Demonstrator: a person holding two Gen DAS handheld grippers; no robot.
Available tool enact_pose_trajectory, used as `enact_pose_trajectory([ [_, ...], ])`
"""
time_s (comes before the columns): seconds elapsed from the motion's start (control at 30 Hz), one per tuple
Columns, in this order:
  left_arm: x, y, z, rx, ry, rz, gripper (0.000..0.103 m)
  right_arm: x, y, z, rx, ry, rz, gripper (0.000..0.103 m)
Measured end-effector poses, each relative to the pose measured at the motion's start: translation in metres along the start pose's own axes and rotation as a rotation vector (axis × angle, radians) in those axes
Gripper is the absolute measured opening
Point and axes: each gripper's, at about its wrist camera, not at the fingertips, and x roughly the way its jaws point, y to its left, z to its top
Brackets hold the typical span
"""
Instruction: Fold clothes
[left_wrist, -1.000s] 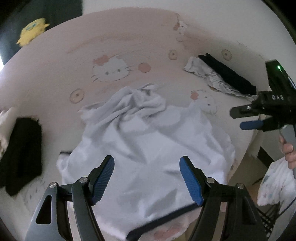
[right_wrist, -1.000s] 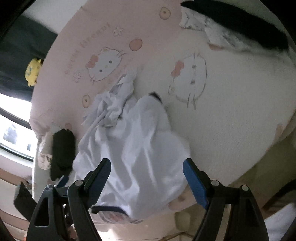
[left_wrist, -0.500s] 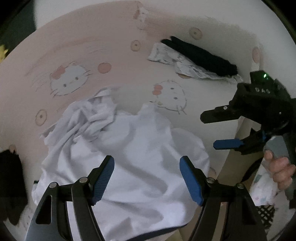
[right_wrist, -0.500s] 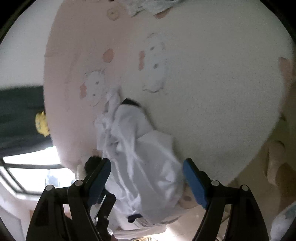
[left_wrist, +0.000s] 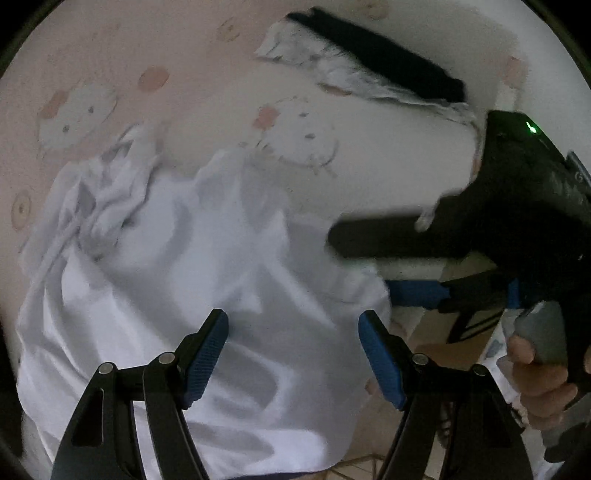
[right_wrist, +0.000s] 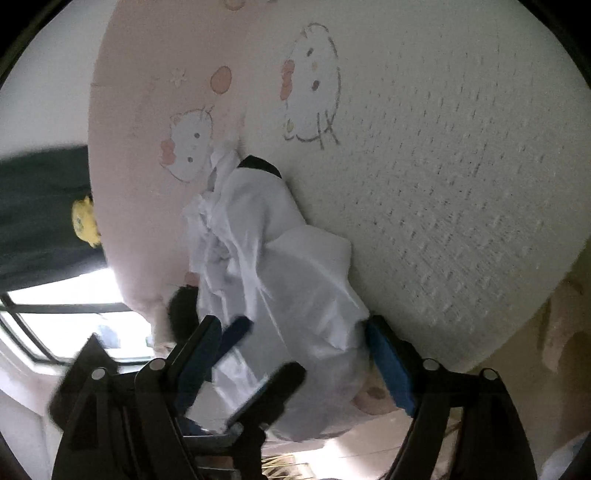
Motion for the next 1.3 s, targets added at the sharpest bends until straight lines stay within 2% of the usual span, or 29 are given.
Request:
enact_pose_trajectory([
  [0.07, 0.000, 0.002, -0.002, -0.012, 0.004, 0.009, 0.071, 0.004, -0.008, 0.005, 0.053, -0.008, 0.052, 0.077],
  [0.1, 0.000, 0.002, -0.003, -0.015, 0.006, 0.014, 0.071, 0.006, -0.011, 0.007, 0.078, -0.009, 0.070, 0.068],
  [0.13, -0.001, 0.001, -0.004, -0.010, 0.006, 0.018, 0.071, 0.007, -0.012, 0.008, 0.090, -0.016, 0.060, 0.058],
  [0.17, -0.001, 0.000, -0.004, -0.005, 0.006, 0.023, 0.071, 0.008, -0.013, 0.010, 0.100, -0.023, 0.046, 0.036],
  [0.2, -0.001, -0.002, -0.004, 0.001, 0.006, 0.032, 0.071, 0.009, -0.014, 0.011, 0.110, -0.030, 0.031, 0.025],
  [0.3, -0.002, -0.006, -0.002, 0.018, 0.001, 0.066, 0.071, 0.021, -0.005, 0.012, 0.081, -0.008, 0.007, 0.015],
  [0.47, -0.006, -0.010, 0.001, 0.023, -0.017, 0.123, 0.072, 0.023, 0.030, 0.003, -0.028, 0.016, 0.084, 0.014],
  [0.8, -0.016, 0.012, 0.003, -0.143, 0.003, 0.046, 0.072, 0.031, 0.041, 0.003, -0.055, 0.040, 0.091, 0.014],
  [0.93, -0.028, 0.010, 0.007, -0.168, -0.026, 0.061, 0.071, 0.030, 0.043, 0.005, -0.069, 0.041, 0.091, 0.015],
  [1.13, -0.036, 0.009, 0.026, -0.116, -0.065, 0.087, 0.072, 0.020, 0.048, 0.009, -0.097, 0.042, 0.074, 0.015],
  [1.3, -0.045, -0.005, 0.029, -0.084, -0.075, 0.053, 0.071, 0.018, 0.049, 0.011, -0.101, 0.054, 0.089, 0.015],
])
